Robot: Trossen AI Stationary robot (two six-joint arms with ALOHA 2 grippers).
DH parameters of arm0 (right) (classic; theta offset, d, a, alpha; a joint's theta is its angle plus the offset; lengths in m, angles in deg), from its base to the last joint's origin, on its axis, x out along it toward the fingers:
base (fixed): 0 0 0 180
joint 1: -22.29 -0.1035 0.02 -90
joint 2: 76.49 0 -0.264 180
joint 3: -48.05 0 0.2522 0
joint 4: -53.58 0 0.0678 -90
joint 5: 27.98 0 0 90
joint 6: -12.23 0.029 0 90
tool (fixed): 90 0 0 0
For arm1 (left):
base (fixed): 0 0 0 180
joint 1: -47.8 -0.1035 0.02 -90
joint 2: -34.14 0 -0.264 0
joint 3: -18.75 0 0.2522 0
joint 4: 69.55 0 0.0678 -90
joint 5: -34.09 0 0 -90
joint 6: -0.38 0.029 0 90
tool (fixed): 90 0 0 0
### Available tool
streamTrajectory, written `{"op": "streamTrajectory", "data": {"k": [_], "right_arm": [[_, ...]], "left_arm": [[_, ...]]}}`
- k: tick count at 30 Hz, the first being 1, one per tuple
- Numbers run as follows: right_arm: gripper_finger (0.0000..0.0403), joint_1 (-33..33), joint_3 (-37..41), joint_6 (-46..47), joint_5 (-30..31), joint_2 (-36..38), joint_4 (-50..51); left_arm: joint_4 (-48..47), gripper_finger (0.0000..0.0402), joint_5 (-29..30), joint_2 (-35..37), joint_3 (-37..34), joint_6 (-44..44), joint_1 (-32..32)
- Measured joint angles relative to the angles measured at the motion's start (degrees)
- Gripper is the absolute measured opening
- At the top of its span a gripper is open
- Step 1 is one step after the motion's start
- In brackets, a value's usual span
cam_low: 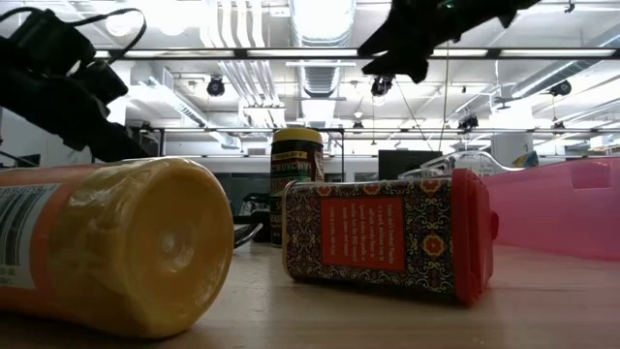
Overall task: Pick & Place Food Item
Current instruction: Put the red noodle pack into the top transparent bin
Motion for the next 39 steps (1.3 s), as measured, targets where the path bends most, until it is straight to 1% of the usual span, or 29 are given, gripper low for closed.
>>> {"op": "streamTrajectory", "data": {"k": [3, 5, 10, 13, 17, 21, 24, 30, 39], "right_arm": [[0.0244, 0.3, -4.9, 0.0, 2.3, -3.3, 6.0], [0.0244, 0.5, -9.0, 0.0, 5.2, -6.4, 12.1], [0.0244, 1.9, -20.7, 0.4, 11.7, -16.3, 27.7], [0.0244, 3.4, -26.8, 3.3, 12.4, -21.7, 33.9], [0.0244, 5.6, -31.8, 5.8, 13.9, -27.2, 37.8], [0.0244, 8.5, -33.2, 7.7, 13.8, -30.8, 38.9], [0.0244, 10.4, -32.9, 8.7, 11.7, -32.7, 38.8], [0.0244, 13.2, -32.0, 8.7, 11.5, -35.7, 38.7], [0.0244, 15.0, -31.9, 7.5, 11.2, -39.5, 37.9]], "left_arm": [[-1.4, 0.0345, 0.0, -0.7, -0.2, -0.1, 0.0], [-1.3, 0.0345, 0.0, -1.1, -0.1, -0.1, 0.0], [-1.6, 0.0345, 0.3, -1.9, -0.1, -0.1, 0.0], [-1.6, 0.0345, 0.3, -2.1, -0.1, 0.0, 0.0], [-1.5, 0.0345, 0.3, -2.1, -0.1, 0.0, 0.0], [-1.5, 0.0345, 0.3, -2.1, -0.1, 0.0, 0.0], [-1.5, 0.0345, 0.3, -2.1, -0.1, 0.0, 0.0], [-1.5, 0.0345, 0.3, -2.1, -0.1, 0.0, 0.0], [-1.4, 0.0345, 0.3, -2.1, -0.1, 0.1, 0.0]]}}
